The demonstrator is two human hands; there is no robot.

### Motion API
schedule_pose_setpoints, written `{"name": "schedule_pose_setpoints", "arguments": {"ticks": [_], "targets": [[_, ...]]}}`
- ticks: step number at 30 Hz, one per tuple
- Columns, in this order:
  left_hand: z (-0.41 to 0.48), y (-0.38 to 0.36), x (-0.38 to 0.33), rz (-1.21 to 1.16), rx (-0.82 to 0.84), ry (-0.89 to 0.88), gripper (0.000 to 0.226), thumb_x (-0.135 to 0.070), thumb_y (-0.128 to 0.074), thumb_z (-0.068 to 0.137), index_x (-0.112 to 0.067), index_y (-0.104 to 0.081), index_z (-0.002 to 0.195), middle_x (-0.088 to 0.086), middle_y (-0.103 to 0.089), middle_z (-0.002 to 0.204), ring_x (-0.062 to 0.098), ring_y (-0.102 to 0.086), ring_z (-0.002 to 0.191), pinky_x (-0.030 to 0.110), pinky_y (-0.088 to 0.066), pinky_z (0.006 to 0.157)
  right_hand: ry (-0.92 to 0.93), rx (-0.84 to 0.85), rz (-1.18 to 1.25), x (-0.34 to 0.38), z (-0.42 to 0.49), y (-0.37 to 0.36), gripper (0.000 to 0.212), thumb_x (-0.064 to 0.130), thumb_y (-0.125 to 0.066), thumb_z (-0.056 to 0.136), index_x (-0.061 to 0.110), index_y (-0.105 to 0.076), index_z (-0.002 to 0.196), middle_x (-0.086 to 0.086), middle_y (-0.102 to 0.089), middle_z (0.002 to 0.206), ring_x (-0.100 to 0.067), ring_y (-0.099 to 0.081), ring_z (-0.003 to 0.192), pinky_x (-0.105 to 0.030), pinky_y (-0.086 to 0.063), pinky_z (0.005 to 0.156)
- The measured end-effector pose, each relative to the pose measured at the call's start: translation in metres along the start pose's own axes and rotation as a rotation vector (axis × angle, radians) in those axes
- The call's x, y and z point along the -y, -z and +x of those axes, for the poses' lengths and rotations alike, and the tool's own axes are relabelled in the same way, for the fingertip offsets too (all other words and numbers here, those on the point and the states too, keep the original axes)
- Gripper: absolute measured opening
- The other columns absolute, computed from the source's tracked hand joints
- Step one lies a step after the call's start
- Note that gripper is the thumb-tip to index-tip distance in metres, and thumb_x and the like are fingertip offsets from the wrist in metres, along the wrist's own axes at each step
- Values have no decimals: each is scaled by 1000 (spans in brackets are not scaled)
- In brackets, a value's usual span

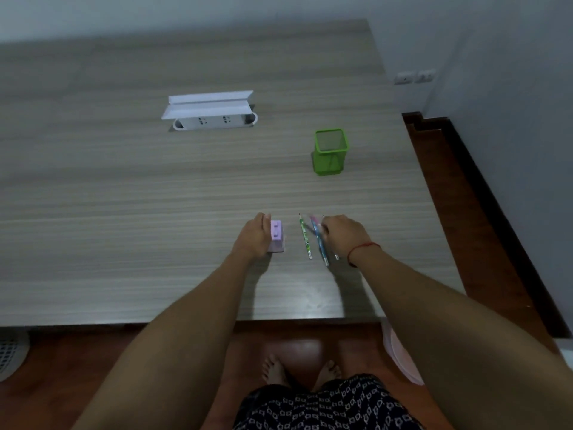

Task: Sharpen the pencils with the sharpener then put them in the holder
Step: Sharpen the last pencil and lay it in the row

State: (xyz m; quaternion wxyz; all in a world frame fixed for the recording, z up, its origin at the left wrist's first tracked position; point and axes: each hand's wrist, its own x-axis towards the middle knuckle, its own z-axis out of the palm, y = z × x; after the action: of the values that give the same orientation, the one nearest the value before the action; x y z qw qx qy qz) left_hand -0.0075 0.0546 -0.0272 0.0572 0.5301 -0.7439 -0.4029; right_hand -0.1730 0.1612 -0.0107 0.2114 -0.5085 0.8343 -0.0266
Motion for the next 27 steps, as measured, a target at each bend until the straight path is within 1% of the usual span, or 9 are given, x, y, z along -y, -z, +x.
{"name": "schedule_pose_setpoints", "arguments": {"ticks": [2,5,7,13,17,20,22,25,27], "targets": [[-1,2,-2,29,29,3,34,-25,-27,103,-2,-53,103,28,-59,111,40,-57,106,40,-42,88,53,37,-35,5,-2,0,25,23,-47,96,12,-62,112,-16,-64,117,-33,-62,106,-35,-49,86],[0,3,-6,76,66,38,42,-27,-26,103,1,-50,123,23,-57,124,34,-55,116,37,-42,96,110,57,-69,12,-7,-1,27,20,-44,98,12,-66,111,-14,-65,114,-33,-62,104,-37,-49,86],[0,3,-7,97,79,33,44,-28,-25,103,1,-49,126,23,-56,127,33,-54,118,37,-41,98,130,34,-79,15,-8,-5,28,20,-44,98,14,-67,111,-14,-65,114,-33,-62,104,-37,-50,86],[-3,1,2,53,76,-4,39,-22,-25,104,7,-51,112,30,-57,114,42,-54,107,40,-38,89,133,50,-54,22,-10,-10,25,19,-48,96,10,-70,105,-16,-65,112,-34,-62,104,-38,-50,86],[-3,1,5,78,98,-15,39,-20,-25,104,6,-49,119,29,-55,119,41,-53,110,41,-38,93,144,45,-41,21,-10,-7,26,20,-47,95,11,-71,102,-16,-64,111,-35,-60,105,-37,-48,85],[-1,0,7,82,69,-34,37,-20,-25,104,5,-51,110,31,-57,111,43,-55,103,41,-39,87,156,42,-46,23,-9,-7,25,19,-49,95,12,-71,101,-15,-64,111,-35,-61,103,-39,-49,84],[0,0,6,136,93,-52,37,-19,-25,104,6,-50,115,29,-56,114,44,-54,105,43,-40,89,159,39,-42,29,-9,-8,26,16,-47,95,11,-71,104,-16,-64,112,-35,-61,105,-38,-49,85],[4,0,11,270,105,-84,37,-23,-23,103,-2,-48,120,23,-57,120,41,-55,106,46,-43,94,158,18,-33,38,-7,-13,28,15,-46,95,10,-70,109,-16,-64,116,-34,-59,111,-37,-47,89],[6,-1,16,386,59,-64,36,-31,-21,102,-14,-49,118,16,-61,120,36,-57,110,47,-36,104,152,0,-35,41,-6,-16,29,16,-45,96,9,-69,111,-15,-63,118,-32,-59,112,-37,-47,90]]}}
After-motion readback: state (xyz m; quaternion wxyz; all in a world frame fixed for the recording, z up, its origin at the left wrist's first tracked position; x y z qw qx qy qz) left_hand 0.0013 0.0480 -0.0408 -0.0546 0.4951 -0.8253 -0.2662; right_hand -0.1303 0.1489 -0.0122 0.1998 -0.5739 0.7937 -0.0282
